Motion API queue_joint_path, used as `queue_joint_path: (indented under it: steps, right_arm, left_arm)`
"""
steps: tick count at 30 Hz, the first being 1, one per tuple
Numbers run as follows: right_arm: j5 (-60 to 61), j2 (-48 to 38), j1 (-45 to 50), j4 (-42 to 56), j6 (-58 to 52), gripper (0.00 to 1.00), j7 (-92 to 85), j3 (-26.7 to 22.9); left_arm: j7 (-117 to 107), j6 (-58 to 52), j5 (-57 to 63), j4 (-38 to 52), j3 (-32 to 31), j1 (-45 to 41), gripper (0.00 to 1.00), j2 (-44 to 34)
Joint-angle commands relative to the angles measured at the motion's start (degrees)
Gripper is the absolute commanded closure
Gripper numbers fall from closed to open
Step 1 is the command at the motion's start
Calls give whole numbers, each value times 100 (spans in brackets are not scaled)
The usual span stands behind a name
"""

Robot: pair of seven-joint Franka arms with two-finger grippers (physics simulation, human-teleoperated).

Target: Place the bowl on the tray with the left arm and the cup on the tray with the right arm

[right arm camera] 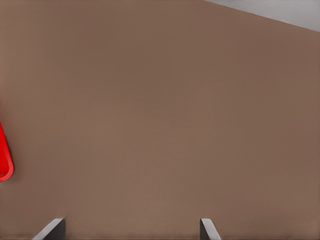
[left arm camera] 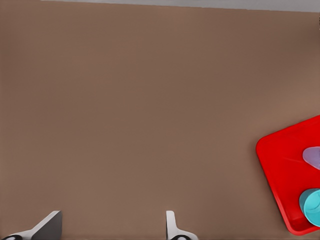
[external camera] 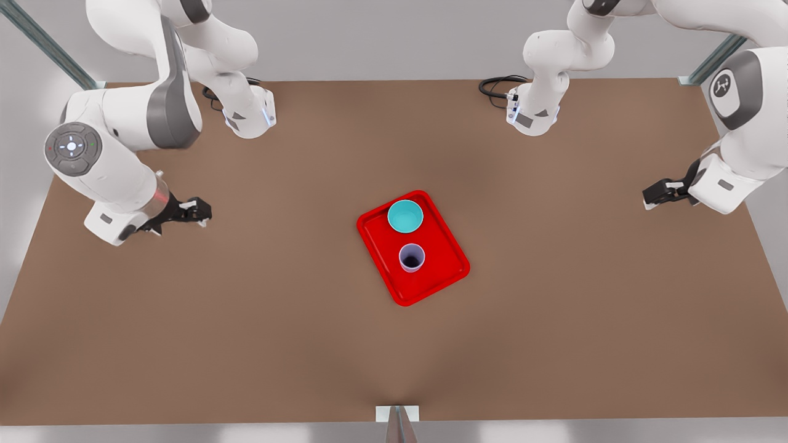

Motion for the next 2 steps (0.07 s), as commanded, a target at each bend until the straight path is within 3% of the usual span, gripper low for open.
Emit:
queue_joint_path:
  steps: [1,2]
  right_arm:
    - [-1,0,1,0,0,0,0,0]
    - [-10,0,1,0,-9,0,0,0]
  left_arm:
    - [1,-10,11,5,-8,4,0,0]
    - [1,-10,11,5,-8,4,0,0]
